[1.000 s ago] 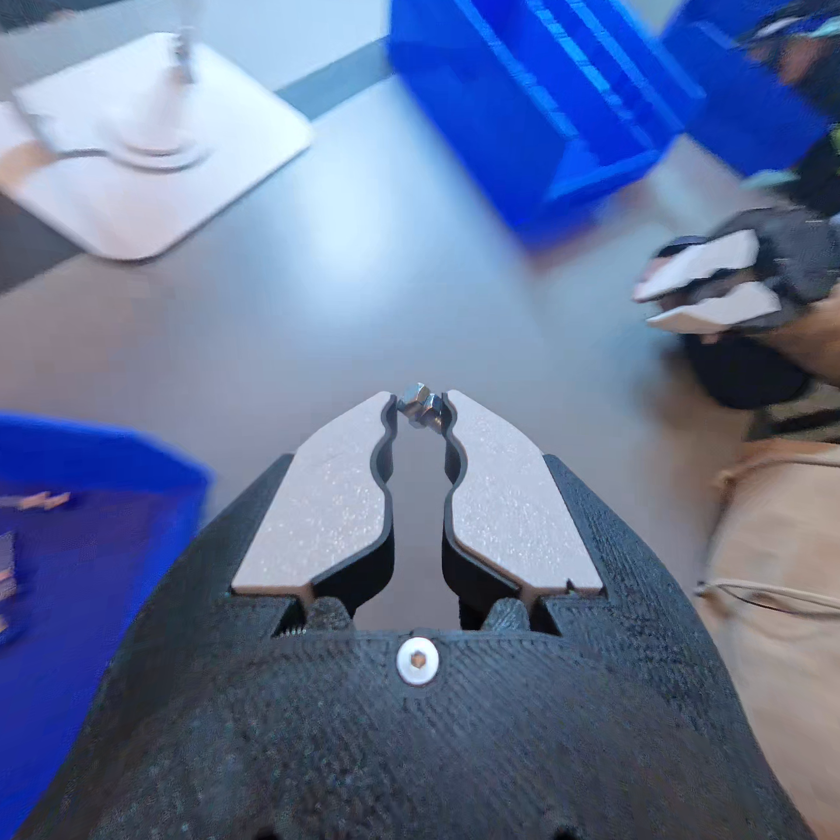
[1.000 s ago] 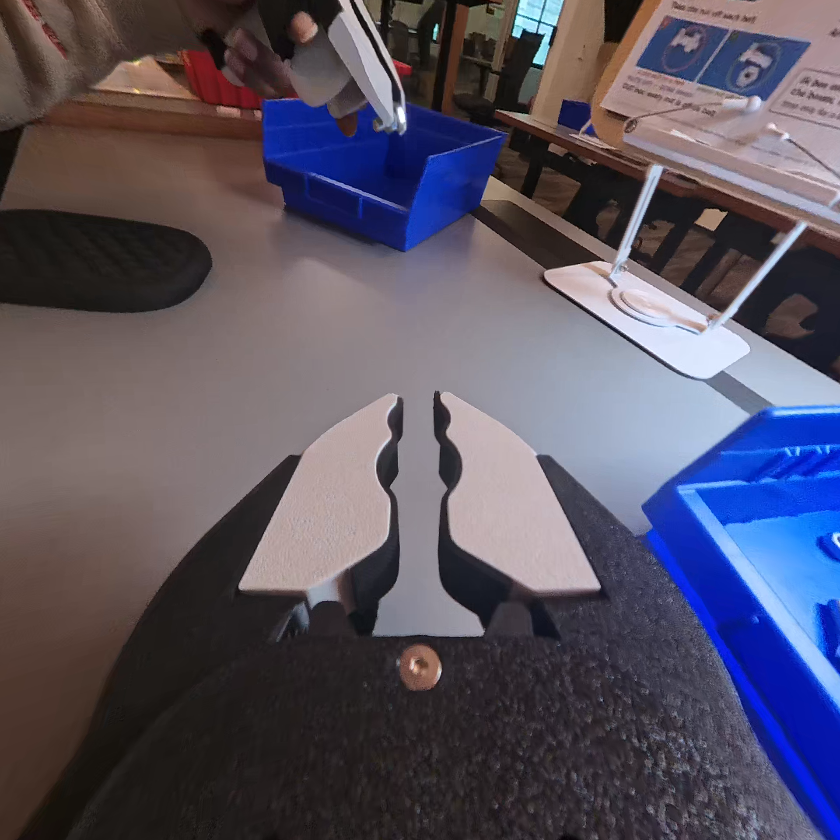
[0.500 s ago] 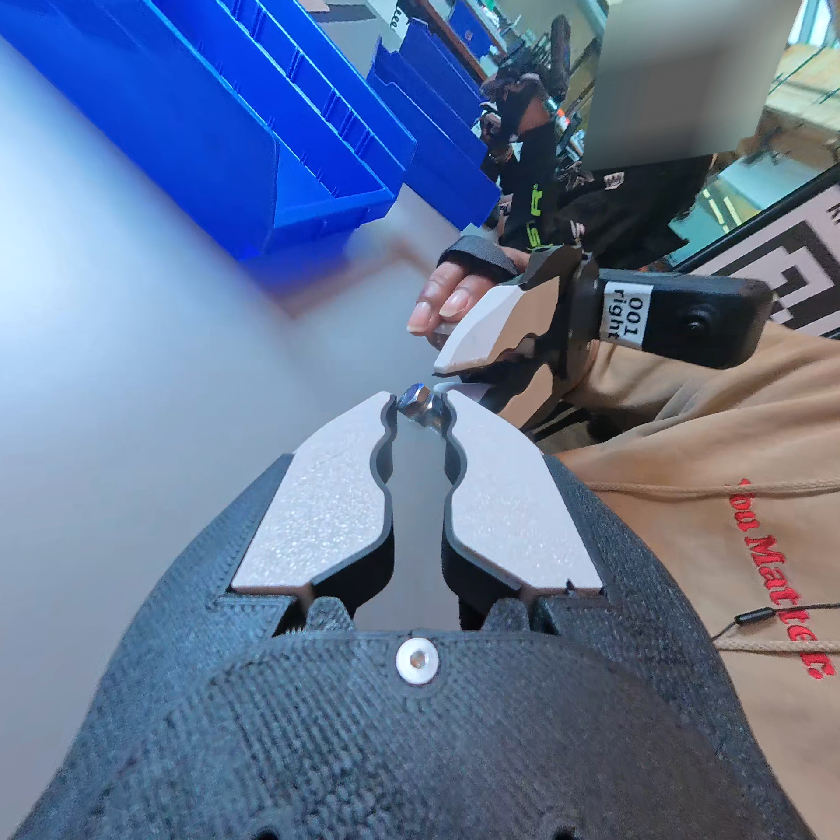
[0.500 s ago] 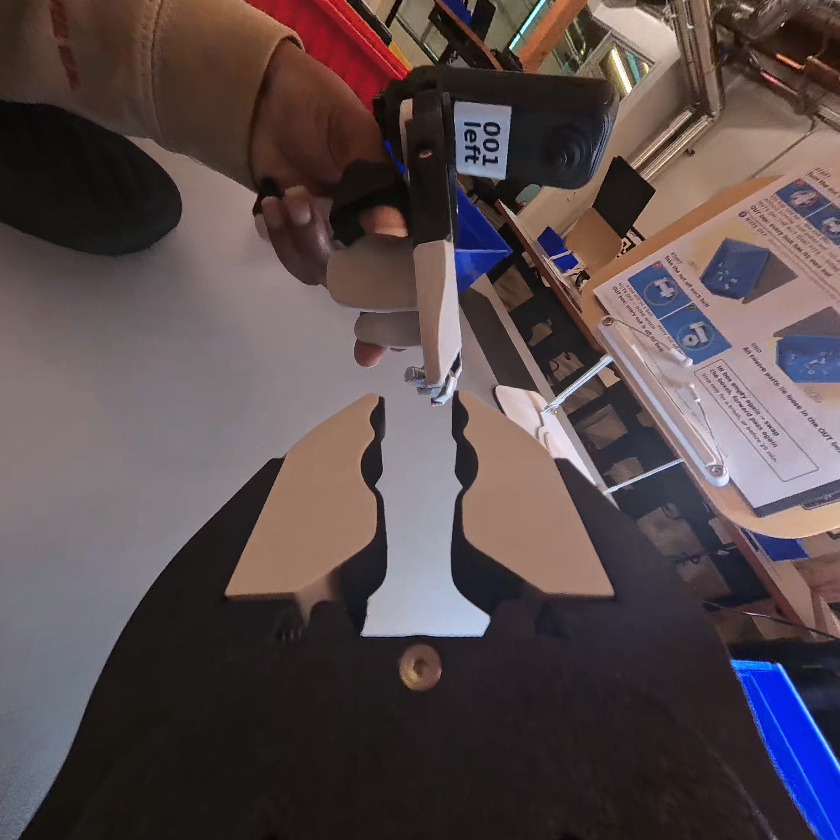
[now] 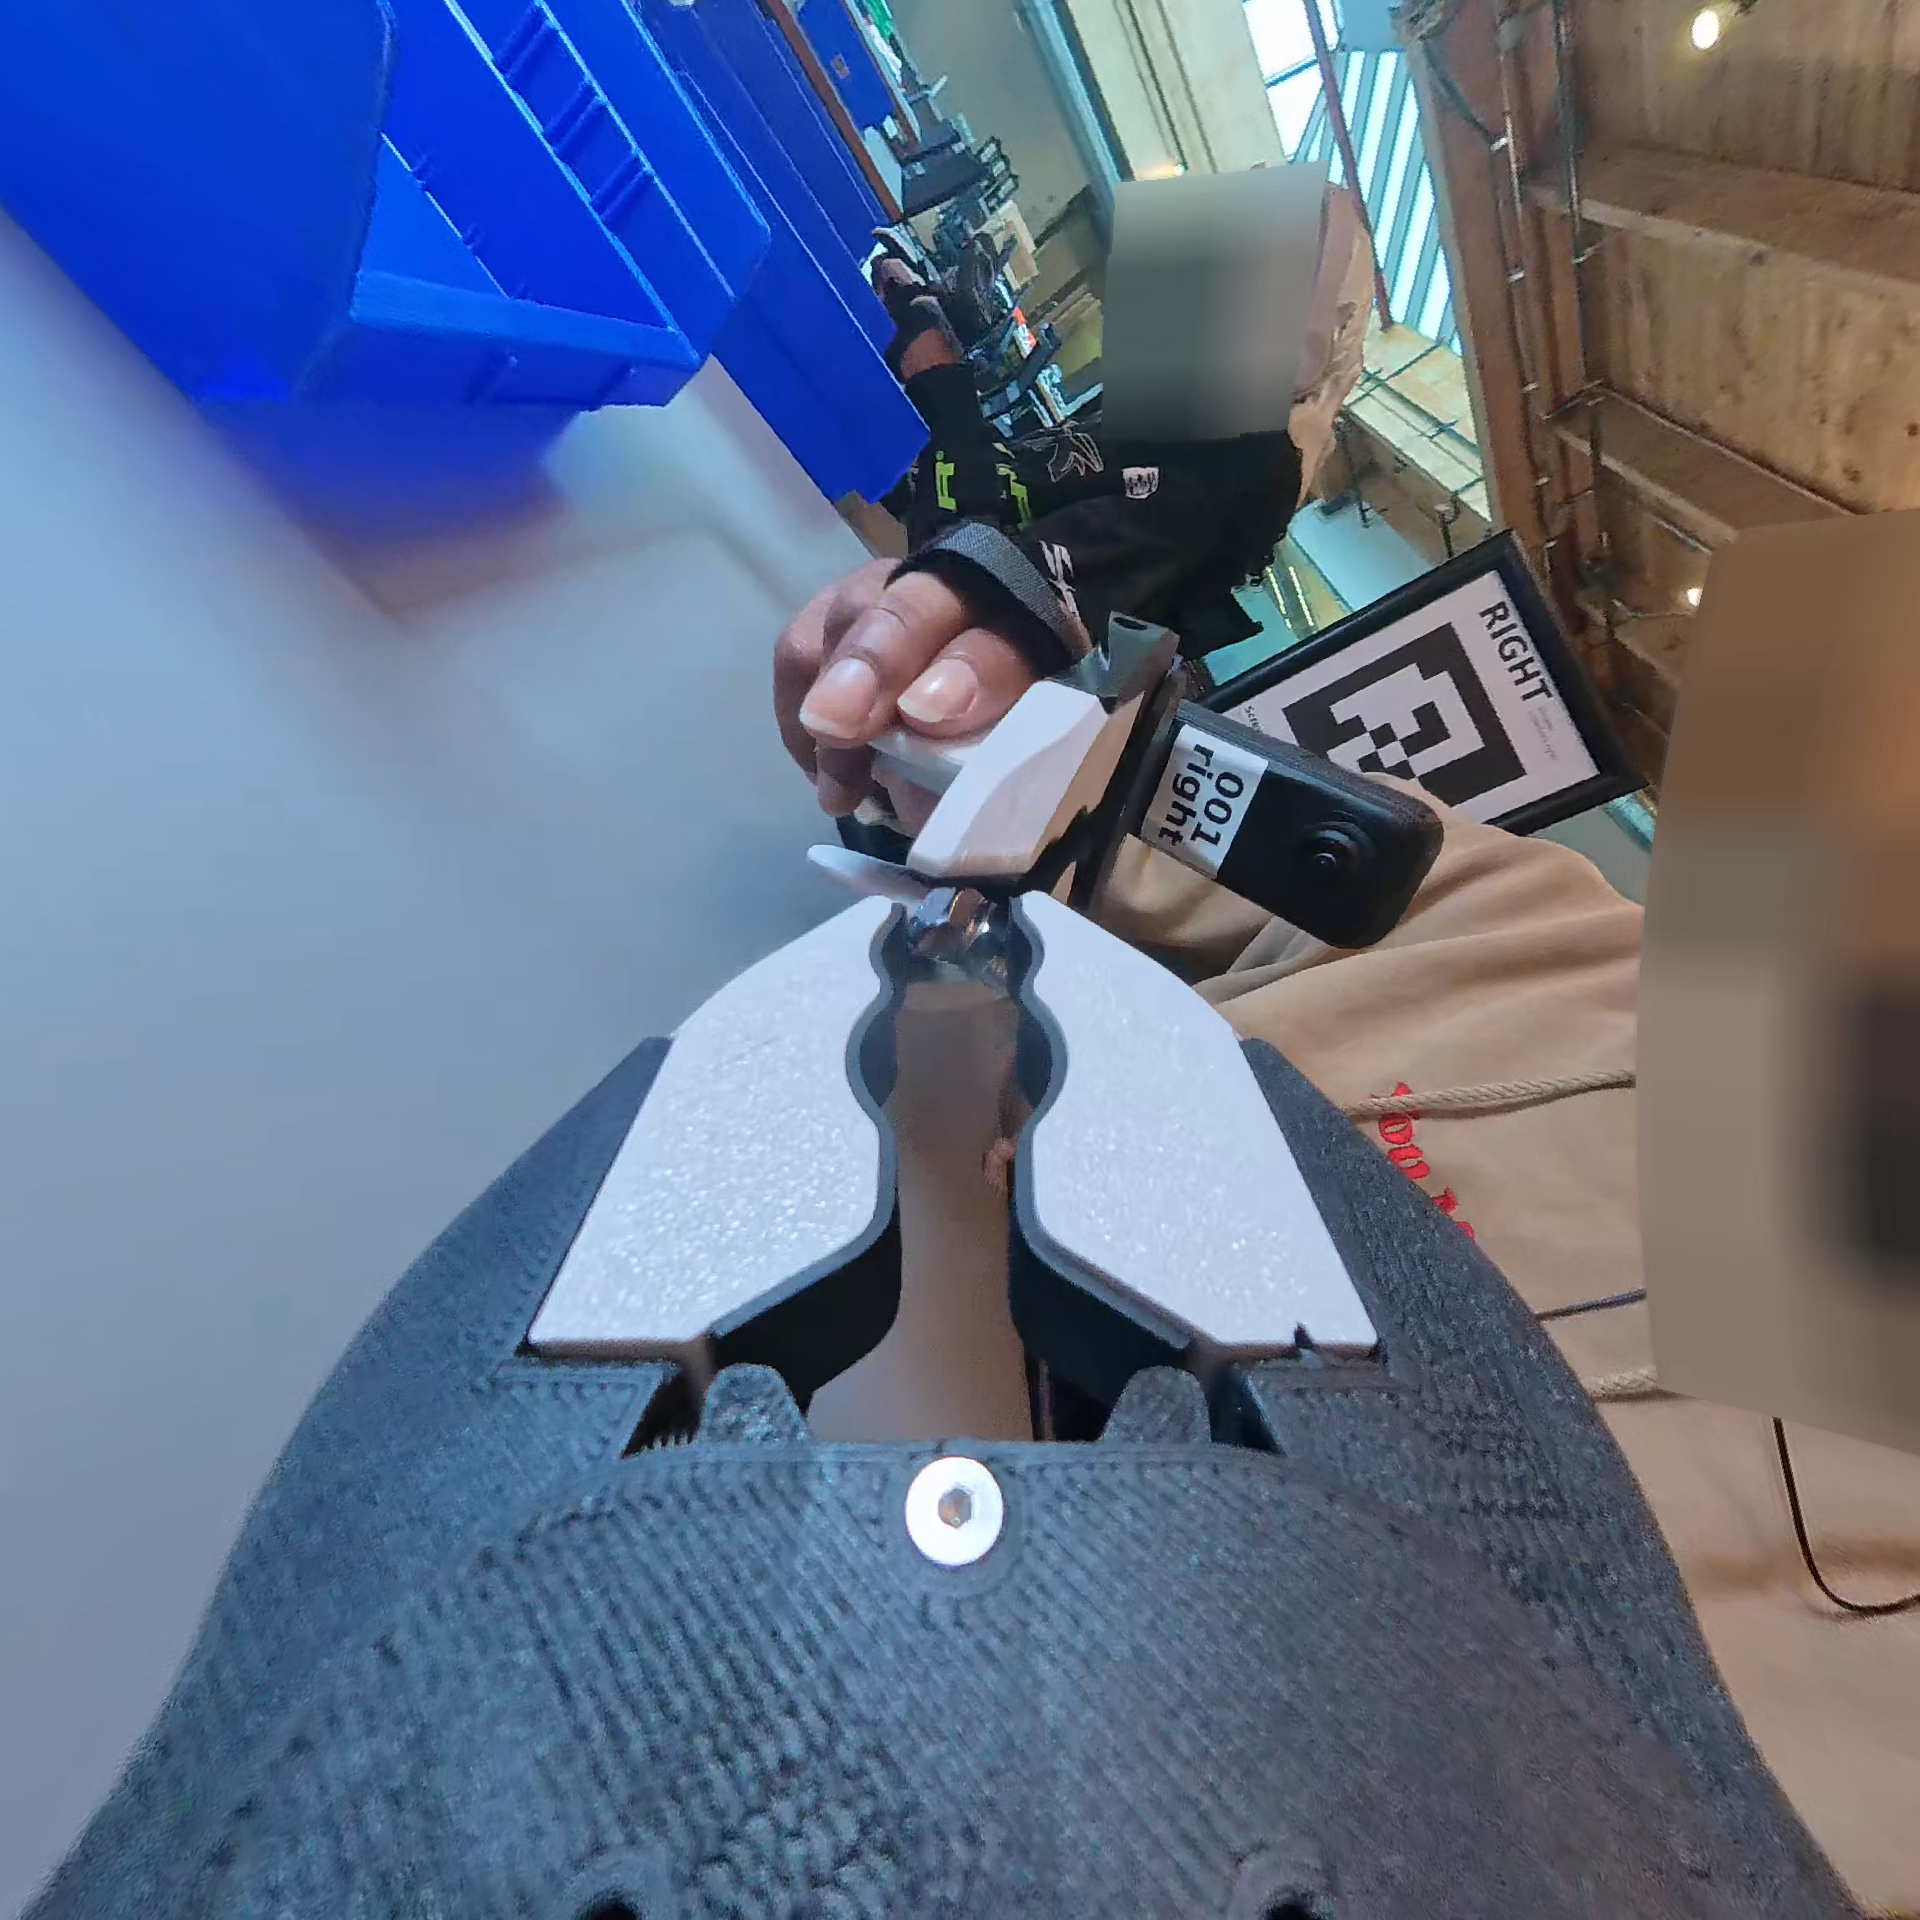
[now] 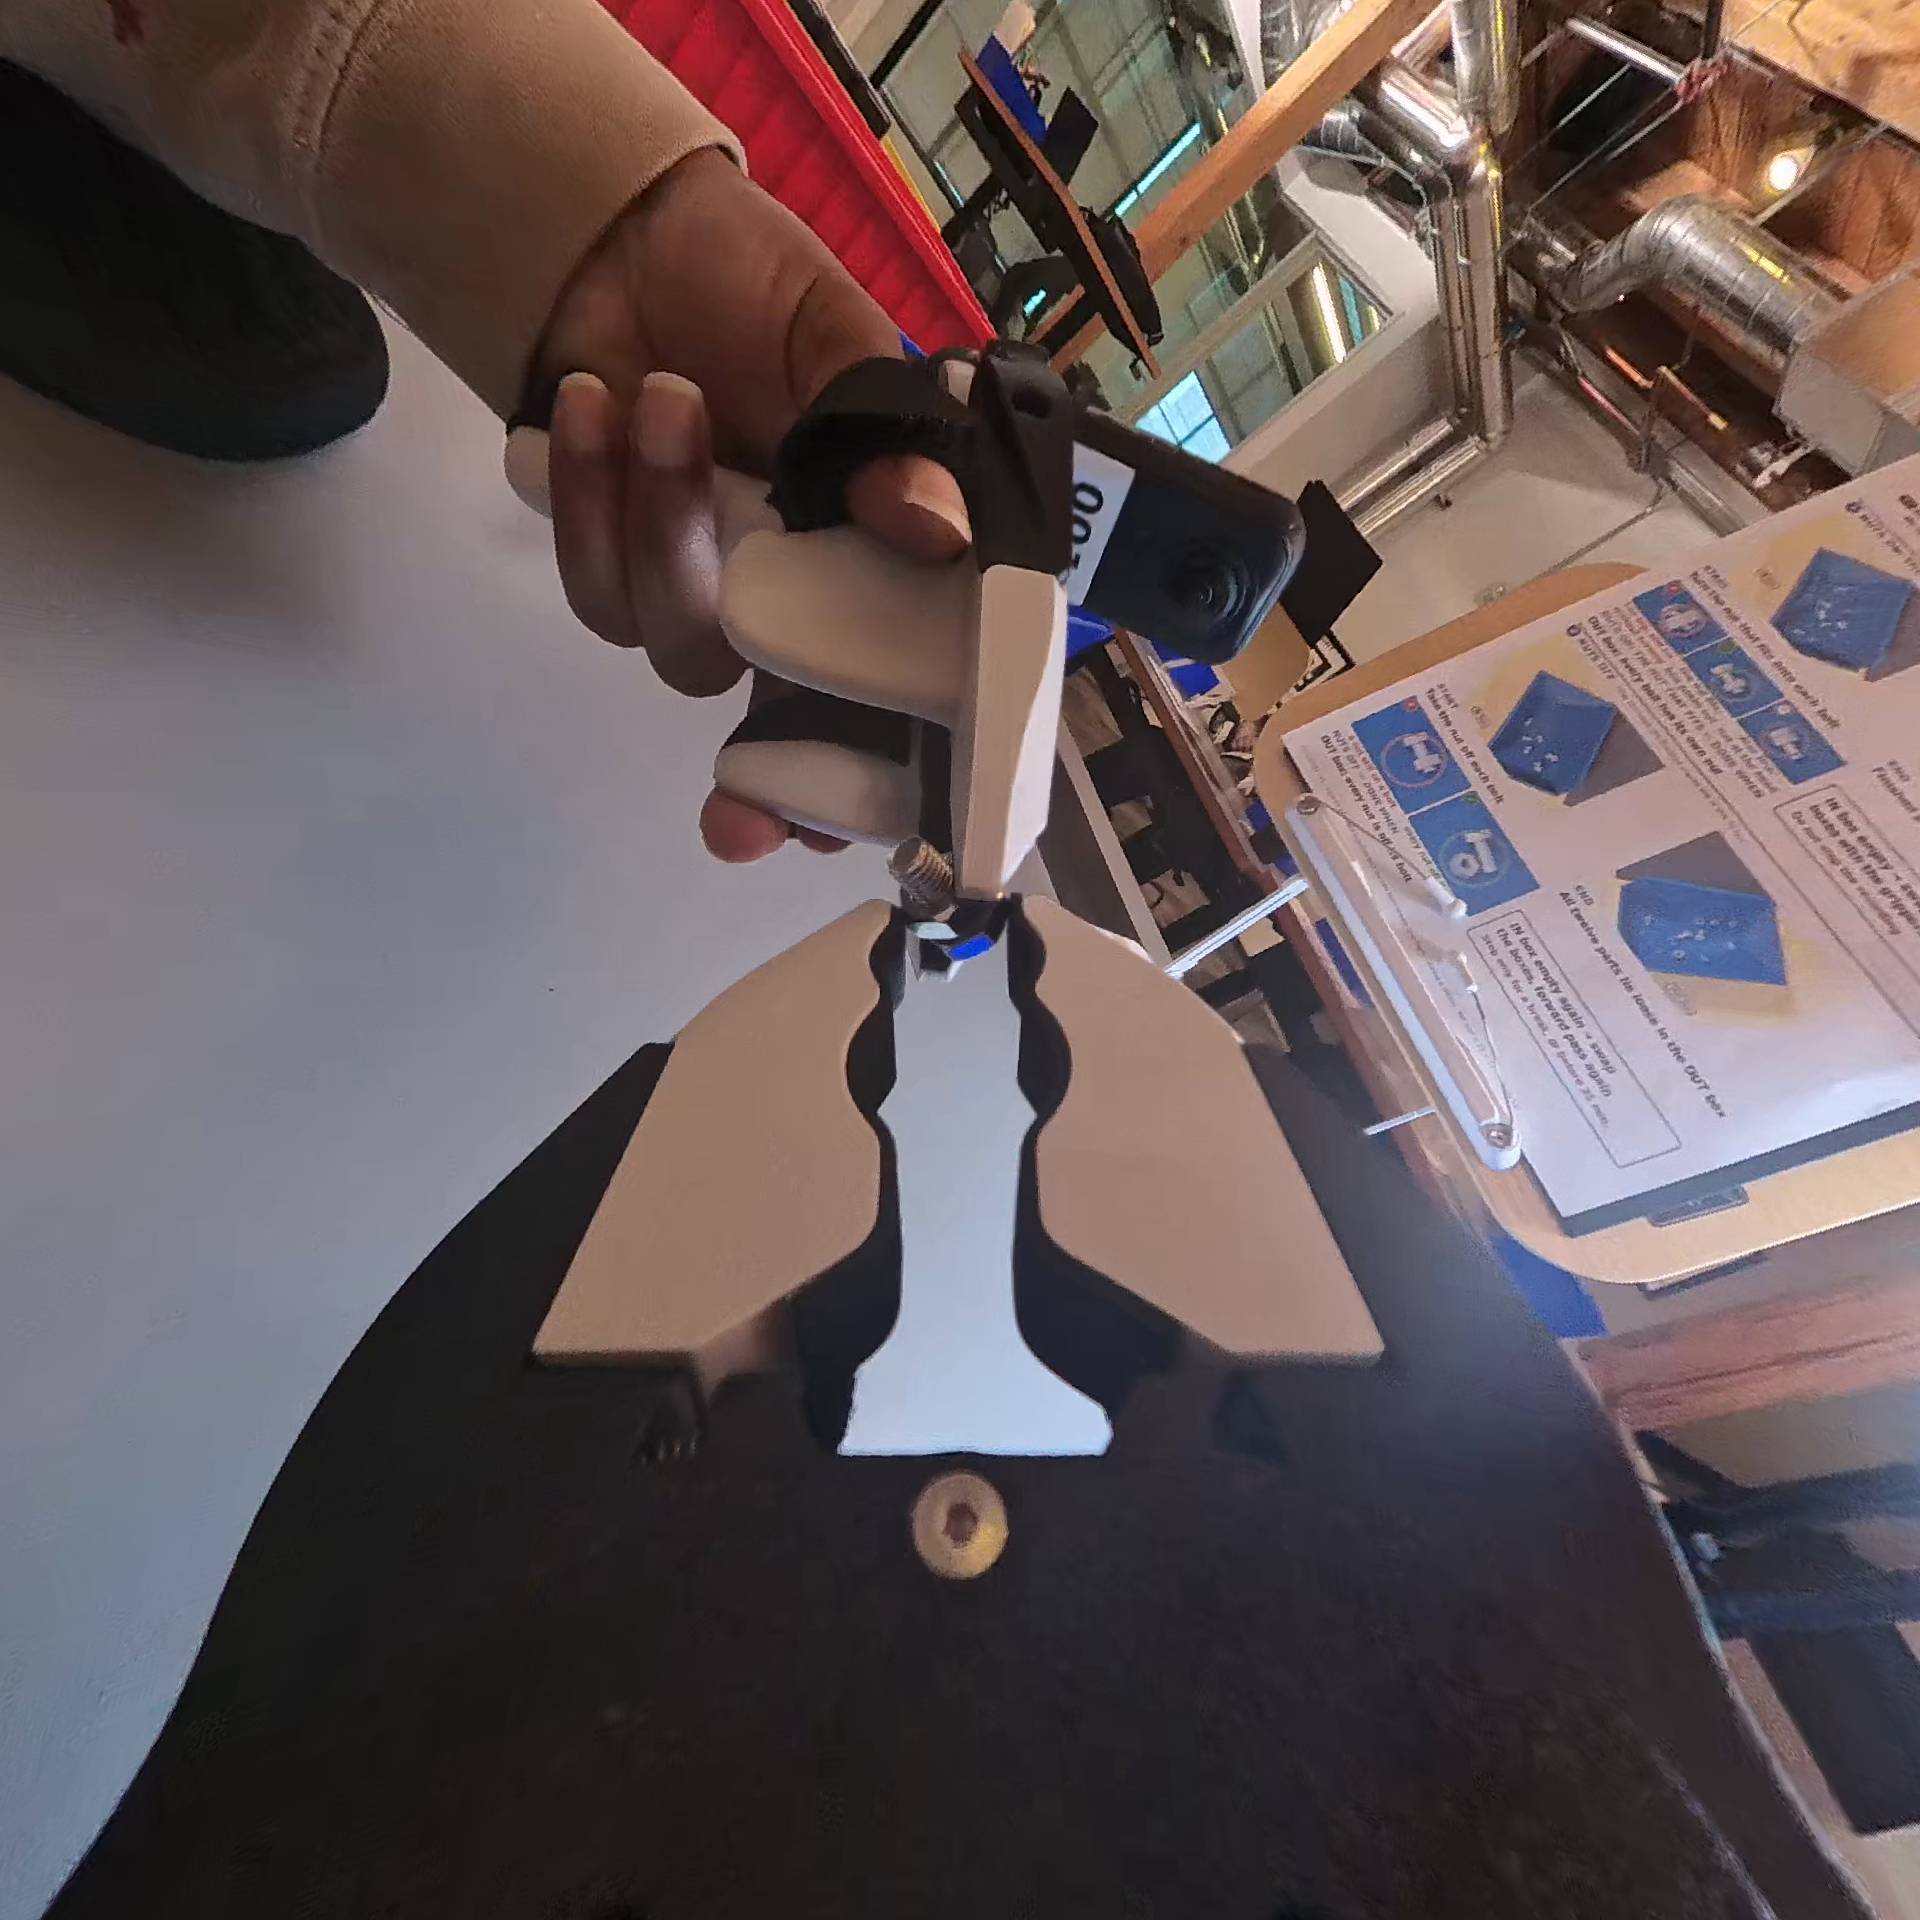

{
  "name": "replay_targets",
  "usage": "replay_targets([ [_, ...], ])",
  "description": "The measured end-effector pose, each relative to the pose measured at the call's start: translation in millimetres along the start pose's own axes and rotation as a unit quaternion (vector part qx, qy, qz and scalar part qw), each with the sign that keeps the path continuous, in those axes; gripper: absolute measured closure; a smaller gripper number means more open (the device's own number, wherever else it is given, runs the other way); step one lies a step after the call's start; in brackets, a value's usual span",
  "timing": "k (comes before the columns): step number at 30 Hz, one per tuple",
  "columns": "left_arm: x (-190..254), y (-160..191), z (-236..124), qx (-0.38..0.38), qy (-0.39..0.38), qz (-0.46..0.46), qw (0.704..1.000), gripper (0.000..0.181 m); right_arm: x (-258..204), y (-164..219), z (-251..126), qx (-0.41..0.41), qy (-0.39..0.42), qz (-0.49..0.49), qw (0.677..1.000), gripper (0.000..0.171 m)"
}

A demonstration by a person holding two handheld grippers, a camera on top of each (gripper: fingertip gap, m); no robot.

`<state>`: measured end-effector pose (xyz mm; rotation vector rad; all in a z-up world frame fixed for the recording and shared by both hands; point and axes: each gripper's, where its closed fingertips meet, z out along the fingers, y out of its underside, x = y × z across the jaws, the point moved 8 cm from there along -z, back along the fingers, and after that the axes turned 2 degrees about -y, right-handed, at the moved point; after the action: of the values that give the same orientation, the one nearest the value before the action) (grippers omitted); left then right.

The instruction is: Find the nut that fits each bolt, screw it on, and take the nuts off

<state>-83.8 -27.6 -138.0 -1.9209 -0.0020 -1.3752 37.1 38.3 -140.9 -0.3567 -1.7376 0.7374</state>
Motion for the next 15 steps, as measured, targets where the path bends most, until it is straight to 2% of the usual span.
replay_targets([
  [6,-1.2,1.2,2.0,0.015,0.008,-0.01,1.0,0.163,-0.5,0.9,-2.5,-0.002,0.005,0.003,1.0,0.154],
  [10,1.5,-5.6,-11.4,0.056,-0.044,0.068,0.995,0.155,8.3,8.7,-1.7,0.001,-0.031,0.155,0.987,0.159],
  [12,6.9,-6.4,-16.2,0.055,-0.073,0.116,0.989,0.166,11.5,11.4,-0.4,0.007,-0.06,0.232,0.971,0.16],
  [15,11.3,-11.0,-23.7,0.084,-0.087,0.152,0.981,0.162,11.5,15.2,2.6,0.014,-0.086,0.293,0.952,0.168],
])
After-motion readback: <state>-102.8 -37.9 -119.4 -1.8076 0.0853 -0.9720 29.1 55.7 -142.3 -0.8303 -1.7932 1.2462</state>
